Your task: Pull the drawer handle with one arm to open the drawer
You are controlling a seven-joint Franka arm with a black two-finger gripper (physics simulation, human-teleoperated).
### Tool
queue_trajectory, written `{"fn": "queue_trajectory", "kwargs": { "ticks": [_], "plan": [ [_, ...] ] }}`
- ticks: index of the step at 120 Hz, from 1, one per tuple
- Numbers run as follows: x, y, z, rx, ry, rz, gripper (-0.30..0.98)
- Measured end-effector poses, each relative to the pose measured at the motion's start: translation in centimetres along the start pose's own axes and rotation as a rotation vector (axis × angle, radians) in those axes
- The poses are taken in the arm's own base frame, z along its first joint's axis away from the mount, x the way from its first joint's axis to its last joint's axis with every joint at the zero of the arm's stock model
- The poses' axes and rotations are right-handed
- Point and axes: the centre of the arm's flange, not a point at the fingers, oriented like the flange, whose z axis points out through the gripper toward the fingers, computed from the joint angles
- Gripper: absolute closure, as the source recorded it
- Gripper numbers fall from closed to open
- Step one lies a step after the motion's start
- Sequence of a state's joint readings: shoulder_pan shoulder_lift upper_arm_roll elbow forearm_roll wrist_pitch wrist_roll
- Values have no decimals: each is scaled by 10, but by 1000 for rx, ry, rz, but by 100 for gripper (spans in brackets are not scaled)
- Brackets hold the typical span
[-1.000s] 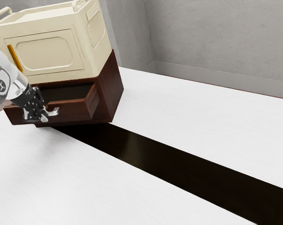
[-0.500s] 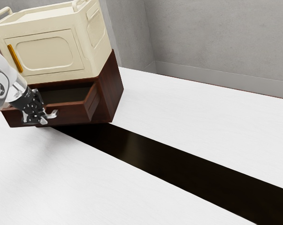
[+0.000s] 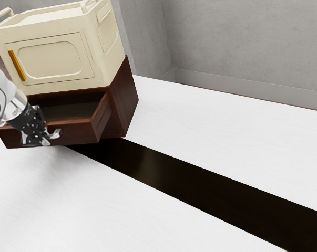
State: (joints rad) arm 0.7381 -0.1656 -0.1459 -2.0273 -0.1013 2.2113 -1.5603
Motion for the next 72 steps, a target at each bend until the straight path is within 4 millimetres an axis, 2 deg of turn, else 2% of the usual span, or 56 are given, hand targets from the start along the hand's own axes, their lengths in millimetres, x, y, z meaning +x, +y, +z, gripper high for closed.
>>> {"fn": "queue_trajectory", "kwargs": {
  "ticks": [50, 72],
  "plan": [
    [4, -12, -6, -2, 9, -7, 63],
    [4, -12, -8, -5, 11, -4, 57]
  ]
}}
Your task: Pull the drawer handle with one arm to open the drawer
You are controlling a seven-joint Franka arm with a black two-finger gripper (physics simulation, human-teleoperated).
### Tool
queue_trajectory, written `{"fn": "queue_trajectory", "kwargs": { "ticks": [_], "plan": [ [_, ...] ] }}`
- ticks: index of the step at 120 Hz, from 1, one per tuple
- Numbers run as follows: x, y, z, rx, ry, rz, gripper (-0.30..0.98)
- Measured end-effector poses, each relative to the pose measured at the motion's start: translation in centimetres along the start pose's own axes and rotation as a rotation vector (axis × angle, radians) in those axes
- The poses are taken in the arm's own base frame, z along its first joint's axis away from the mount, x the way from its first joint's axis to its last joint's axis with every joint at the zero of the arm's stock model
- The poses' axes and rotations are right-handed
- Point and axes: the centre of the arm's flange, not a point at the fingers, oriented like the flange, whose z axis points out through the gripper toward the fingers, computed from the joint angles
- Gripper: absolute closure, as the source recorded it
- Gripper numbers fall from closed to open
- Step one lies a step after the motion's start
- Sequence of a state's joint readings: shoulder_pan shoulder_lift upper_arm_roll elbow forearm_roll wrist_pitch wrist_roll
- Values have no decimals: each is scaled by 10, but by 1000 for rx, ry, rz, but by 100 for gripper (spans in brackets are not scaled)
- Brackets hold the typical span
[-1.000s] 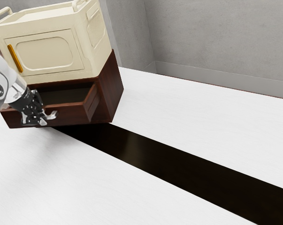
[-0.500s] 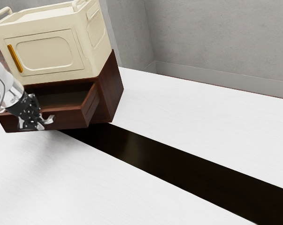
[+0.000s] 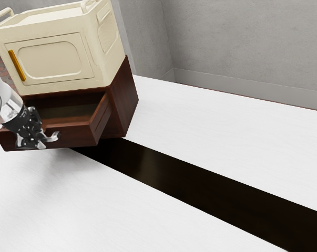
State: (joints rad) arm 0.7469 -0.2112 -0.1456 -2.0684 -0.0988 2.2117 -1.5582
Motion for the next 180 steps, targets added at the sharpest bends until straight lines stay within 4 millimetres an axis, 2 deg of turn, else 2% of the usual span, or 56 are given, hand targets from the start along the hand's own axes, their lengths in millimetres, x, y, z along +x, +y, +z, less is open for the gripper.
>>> {"fn": "queue_trajectory", "kwargs": {
  "ticks": [32, 58, 67, 72, 76, 84, 88, 92, 98, 114, 128, 152, 180],
  "plan": [
    [0, 1, -6, -12, 3, 6, 53],
    [-2, 3, -33, -62, 12, 18, 52],
    [-2, 10, -60, -102, 12, 20, 52],
    [-3, 19, -84, -128, 3, 25, 52],
    [-6, 28, -113, -150, -5, 35, 51],
    [-30, 37, -177, -170, -24, 91, 39],
    [-46, 34, -195, -149, -35, 125, 33],
    [-59, 27, -203, -111, -41, 156, 29],
    [-75, 16, -198, -30, -45, 196, 23],
    [-126, -23, -152, 202, -50, 321, 12],
    [-165, -57, -132, 318, -49, 425, 7],
    [-149, -57, -100, 407, -34, 403, 3],
    [-152, -59, -102, 411, -44, 415, 1]
  ]
}}
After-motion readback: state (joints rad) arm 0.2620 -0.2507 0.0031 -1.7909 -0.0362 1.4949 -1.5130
